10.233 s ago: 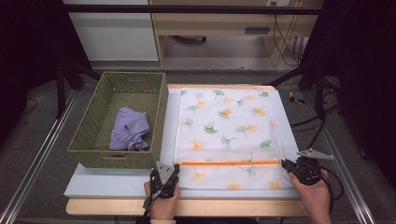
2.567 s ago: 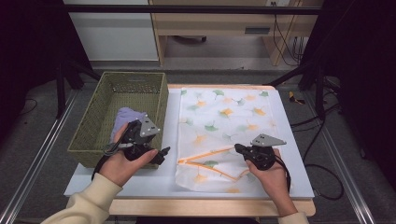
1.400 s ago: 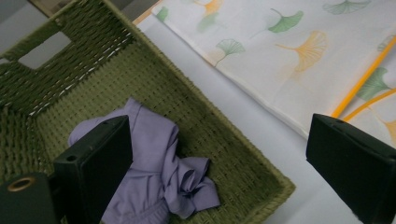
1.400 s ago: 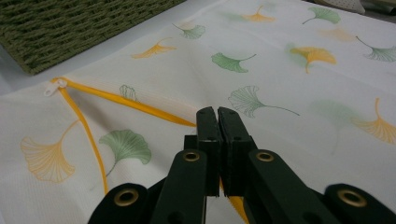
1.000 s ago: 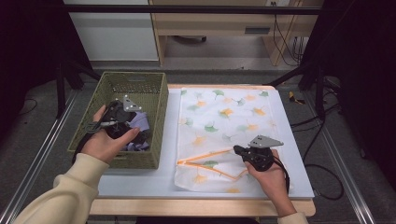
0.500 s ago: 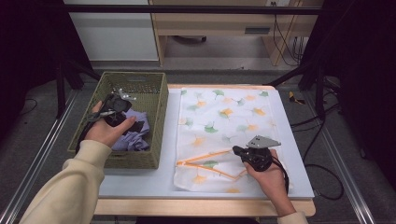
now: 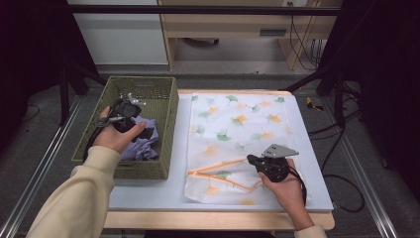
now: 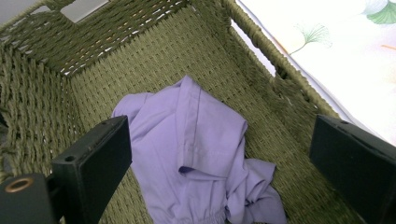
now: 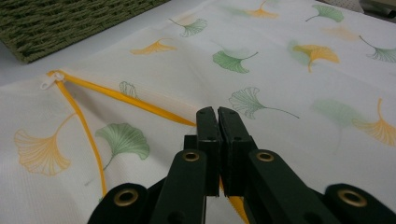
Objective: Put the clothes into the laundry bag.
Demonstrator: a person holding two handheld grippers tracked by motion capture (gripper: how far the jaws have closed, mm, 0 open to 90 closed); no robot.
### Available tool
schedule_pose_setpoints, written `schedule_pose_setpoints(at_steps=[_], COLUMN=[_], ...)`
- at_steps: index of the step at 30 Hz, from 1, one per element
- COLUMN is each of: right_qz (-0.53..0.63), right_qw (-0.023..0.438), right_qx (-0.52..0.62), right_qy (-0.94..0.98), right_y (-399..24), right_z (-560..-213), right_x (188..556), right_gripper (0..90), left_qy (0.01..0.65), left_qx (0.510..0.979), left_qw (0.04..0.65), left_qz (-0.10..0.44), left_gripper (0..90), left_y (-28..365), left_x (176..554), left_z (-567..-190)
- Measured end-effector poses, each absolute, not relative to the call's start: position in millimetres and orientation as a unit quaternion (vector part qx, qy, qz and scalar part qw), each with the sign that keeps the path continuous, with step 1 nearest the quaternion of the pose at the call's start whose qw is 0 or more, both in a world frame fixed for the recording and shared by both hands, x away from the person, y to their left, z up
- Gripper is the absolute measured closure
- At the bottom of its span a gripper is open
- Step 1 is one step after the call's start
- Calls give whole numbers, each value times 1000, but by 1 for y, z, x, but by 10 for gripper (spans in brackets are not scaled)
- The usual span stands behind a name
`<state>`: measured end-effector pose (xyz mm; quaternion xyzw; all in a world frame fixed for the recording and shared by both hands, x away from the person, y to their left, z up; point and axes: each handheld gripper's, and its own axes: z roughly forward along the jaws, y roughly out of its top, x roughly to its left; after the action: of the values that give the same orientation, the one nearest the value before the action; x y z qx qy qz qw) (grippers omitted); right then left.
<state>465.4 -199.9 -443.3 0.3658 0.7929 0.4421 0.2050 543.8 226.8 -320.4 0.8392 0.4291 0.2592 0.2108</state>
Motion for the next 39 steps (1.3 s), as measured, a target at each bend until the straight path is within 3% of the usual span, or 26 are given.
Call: schedule_pose_setpoints(at_steps=[13,17,24,39], right_qz=[442,444,443,444], right_qw=[202,201,200,197], right_qx=[366,363,363,360], right_qy=[794,794,795,797], right_y=[-201,-201,-200,-201], right_z=[-443,-443,-444,-444], right_x=[465,465,466,465], right_gripper=[884,883,883,880], left_qy=[449,433,456,462], left_qx=[828,838,829,846], left_qw=[208,184,198,161], left_qz=[264,277,256,213], left_gripper=[51,128,126,62], left_y=[242,247,255,251], left_x=[562,562,565,574], left_z=[-332,-333,-336,-363])
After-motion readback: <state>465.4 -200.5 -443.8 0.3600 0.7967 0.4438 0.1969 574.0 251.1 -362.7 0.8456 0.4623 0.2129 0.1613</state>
